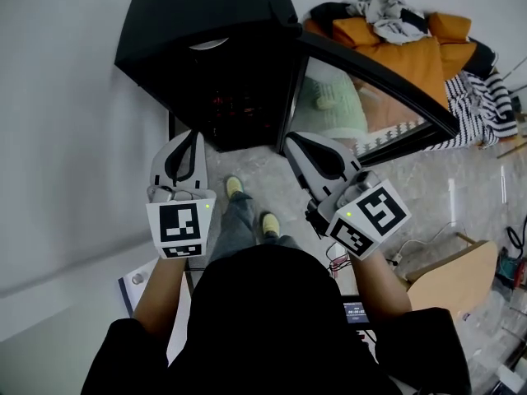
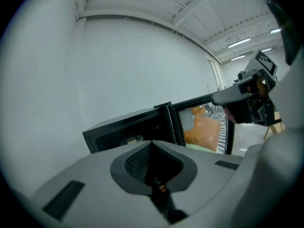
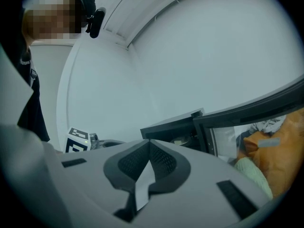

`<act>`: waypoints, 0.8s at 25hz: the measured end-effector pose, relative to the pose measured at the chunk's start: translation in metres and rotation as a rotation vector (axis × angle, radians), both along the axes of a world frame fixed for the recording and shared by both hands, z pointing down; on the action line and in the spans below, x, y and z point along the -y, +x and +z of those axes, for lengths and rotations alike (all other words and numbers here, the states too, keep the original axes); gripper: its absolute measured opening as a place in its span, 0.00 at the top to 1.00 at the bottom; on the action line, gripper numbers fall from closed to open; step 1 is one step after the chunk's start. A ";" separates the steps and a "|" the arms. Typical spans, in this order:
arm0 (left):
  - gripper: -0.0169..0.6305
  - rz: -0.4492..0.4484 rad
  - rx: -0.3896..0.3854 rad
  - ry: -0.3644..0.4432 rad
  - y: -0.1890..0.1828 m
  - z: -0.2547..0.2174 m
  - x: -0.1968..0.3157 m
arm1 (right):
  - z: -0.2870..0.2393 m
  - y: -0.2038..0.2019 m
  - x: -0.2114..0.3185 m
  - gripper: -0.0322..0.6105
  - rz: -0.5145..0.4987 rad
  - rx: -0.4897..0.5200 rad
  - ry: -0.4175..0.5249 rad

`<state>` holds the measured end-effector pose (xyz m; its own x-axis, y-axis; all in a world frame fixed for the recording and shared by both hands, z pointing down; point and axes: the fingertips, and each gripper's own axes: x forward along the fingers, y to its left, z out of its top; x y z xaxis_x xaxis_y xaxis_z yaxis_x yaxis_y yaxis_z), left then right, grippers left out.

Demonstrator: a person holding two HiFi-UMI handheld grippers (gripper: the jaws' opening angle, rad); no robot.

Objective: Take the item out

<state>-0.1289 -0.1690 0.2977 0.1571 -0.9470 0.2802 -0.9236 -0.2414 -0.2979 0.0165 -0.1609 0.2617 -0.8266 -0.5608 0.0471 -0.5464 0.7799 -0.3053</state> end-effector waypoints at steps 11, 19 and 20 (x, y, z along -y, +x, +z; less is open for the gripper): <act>0.96 0.084 0.259 -0.009 -0.032 0.056 0.117 | 0.013 -0.037 0.029 0.94 0.013 -0.030 -0.041; 0.96 0.139 0.535 0.021 -0.054 0.084 0.192 | 0.020 -0.062 0.050 0.94 0.034 -0.030 -0.068; 0.96 0.139 0.552 0.016 -0.056 0.088 0.199 | 0.023 -0.063 0.051 0.94 0.038 -0.033 -0.075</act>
